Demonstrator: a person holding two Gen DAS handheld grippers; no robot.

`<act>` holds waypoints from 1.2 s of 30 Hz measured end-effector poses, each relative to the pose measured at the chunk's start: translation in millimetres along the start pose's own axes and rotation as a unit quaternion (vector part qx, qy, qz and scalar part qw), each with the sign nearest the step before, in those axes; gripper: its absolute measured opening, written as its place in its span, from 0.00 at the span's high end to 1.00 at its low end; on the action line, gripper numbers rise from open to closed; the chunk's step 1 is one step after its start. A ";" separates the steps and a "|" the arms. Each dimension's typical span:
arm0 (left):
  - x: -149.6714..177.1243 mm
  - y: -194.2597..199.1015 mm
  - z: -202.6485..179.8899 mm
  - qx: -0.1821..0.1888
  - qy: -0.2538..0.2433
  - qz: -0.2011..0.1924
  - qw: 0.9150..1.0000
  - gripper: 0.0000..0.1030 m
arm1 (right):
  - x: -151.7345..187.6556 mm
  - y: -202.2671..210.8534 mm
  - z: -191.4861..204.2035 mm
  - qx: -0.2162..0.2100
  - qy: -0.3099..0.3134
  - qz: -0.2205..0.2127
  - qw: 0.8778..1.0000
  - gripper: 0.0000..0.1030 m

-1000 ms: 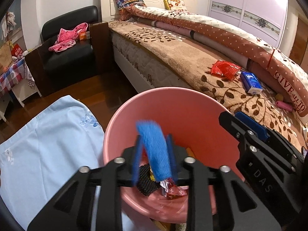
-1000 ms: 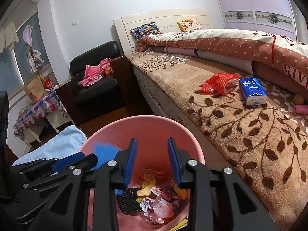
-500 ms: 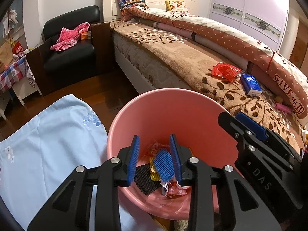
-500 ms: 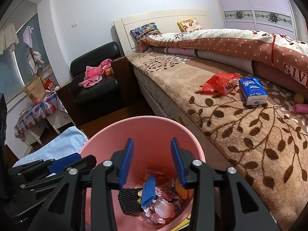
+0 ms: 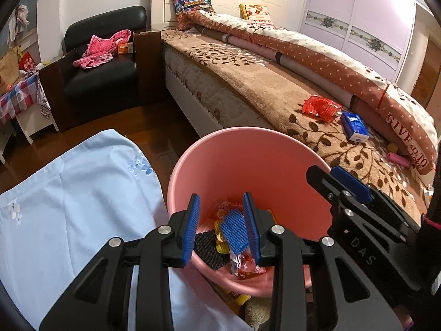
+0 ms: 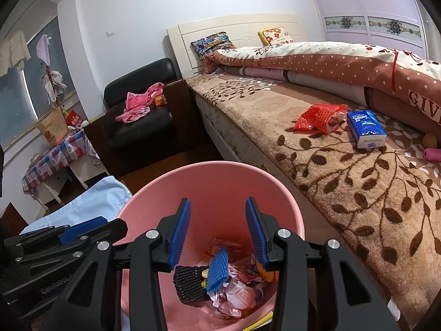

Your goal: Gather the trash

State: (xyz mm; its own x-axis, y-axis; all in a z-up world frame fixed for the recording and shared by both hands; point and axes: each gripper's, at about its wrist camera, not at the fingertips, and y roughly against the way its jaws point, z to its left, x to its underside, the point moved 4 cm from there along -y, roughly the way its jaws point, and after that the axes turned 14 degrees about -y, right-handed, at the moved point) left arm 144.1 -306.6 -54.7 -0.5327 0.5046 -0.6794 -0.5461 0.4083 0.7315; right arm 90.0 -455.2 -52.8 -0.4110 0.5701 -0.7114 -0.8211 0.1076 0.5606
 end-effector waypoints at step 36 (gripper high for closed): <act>57.3 98.3 23.1 0.003 0.001 -0.057 0.998 0.53 | 58.8 127.5 60.4 -0.034 0.014 -0.042 0.998 0.37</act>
State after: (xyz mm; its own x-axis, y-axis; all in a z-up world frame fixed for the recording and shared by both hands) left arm 74.9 -220.0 -20.4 -0.4681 0.4531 -0.7587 -0.5990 0.4684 0.6494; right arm -15.0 -358.7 2.5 -0.3508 0.5377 -0.7667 -0.8772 0.0979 0.4701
